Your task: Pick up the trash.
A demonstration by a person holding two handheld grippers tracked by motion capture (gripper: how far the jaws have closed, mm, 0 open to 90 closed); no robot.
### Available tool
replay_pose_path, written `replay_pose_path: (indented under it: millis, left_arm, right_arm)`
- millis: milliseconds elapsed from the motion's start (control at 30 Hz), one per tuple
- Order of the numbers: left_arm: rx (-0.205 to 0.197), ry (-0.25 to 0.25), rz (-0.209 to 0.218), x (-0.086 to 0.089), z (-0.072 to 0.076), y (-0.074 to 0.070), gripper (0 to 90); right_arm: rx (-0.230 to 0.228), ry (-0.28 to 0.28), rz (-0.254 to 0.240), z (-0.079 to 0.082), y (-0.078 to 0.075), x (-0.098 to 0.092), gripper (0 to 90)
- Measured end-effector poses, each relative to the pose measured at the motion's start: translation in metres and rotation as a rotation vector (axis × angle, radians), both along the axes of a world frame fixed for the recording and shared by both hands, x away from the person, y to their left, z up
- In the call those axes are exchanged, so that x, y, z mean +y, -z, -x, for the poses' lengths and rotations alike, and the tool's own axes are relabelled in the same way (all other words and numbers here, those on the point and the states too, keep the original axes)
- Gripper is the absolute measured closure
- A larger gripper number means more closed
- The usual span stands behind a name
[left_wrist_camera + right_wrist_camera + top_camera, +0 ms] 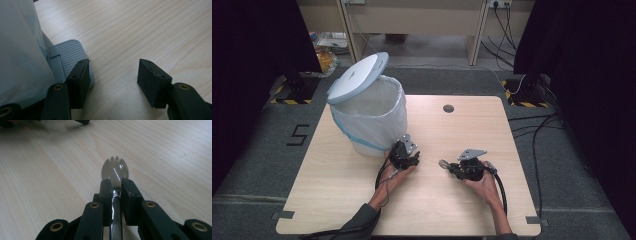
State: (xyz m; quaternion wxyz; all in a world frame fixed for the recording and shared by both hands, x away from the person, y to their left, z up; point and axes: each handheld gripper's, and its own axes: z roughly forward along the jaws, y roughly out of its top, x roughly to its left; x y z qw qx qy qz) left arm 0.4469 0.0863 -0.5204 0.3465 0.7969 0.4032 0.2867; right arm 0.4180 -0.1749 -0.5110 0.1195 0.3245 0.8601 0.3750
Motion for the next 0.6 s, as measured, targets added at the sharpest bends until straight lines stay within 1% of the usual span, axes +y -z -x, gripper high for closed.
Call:
replay_pose_path:
  millis: [100,167,267,400,500,600]
  left_arm:
    - [0.000,0.000,-0.001,0.0000,-0.0001,0.0000,42.8]
    - [-0.004,-0.001,0.000,-0.0002,-0.0003,0.0002,42.8]
    - [-0.001,0.000,-0.001,-0.0001,-0.0003,0.0001,42.9]
    - [-0.003,-0.001,0.000,-0.0002,-0.0003,0.0002,42.9]
    - [-0.004,-0.002,0.000,-0.0003,-0.0005,0.0003,42.9]
    - [-0.005,-0.003,0.003,-0.0005,-0.0005,0.0004,43.0]
  right_arm:
    - [-0.002,0.014,-0.002,0.0014,0.0002,0.0006,79.1]
    - [-0.011,0.018,0.009,0.0027,0.0000,0.0019,76.0]
    - [-0.024,0.023,0.034,0.0044,-0.0011,0.0040,75.3]
    - [-0.011,0.039,0.020,0.0064,-0.0006,0.0047,79.1]
    - [-0.014,0.048,0.032,0.0071,-0.0016,0.0071,79.5]
    - [-0.014,0.059,0.015,0.0070,-0.0003,0.0072,79.6]
